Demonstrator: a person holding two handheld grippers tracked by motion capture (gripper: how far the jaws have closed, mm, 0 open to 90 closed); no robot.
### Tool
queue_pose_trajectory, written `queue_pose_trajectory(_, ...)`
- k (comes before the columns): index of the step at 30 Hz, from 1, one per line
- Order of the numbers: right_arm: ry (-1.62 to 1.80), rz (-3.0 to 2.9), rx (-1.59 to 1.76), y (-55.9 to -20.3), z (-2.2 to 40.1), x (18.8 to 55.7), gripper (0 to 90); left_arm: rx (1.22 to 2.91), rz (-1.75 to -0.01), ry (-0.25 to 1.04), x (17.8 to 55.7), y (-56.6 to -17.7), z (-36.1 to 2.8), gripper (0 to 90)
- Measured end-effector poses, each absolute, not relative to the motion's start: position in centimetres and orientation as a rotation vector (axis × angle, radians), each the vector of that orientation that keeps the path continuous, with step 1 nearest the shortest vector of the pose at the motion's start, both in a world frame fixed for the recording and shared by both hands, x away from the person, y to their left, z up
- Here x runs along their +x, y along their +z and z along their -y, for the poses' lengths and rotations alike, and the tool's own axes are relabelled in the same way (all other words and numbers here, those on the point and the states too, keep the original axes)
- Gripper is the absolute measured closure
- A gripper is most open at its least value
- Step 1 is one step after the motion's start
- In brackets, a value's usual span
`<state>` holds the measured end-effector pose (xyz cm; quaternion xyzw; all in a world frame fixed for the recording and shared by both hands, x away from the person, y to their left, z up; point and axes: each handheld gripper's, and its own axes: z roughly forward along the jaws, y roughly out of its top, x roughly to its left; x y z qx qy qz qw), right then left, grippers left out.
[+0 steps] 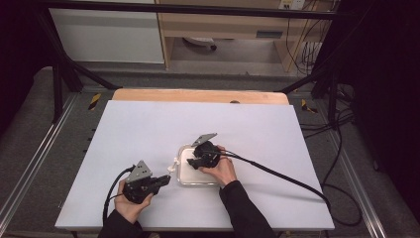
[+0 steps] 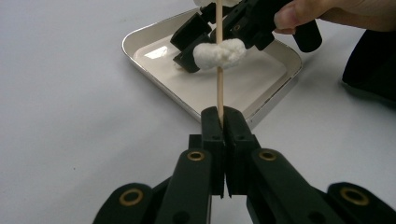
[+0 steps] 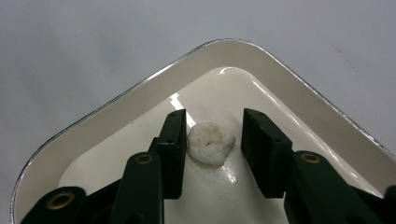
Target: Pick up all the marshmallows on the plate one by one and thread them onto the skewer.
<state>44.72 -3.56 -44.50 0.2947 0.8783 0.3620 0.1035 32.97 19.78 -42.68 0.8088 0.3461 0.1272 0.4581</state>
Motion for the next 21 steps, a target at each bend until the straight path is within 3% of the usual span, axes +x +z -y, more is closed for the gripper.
queue_pose_trajectory(11,1.087,-2.588,0.892,-44.2,3.7,44.6,67.0,1.993,-0.849,0.313,32.9,-42.7,-19.7,88.3)
queue_pose_trajectory(21,1.158,-2.571,0.892,-41.4,5.0,43.9,68.0,1.996,-0.845,0.315,32.8,-42.7,-19.6,88.3)
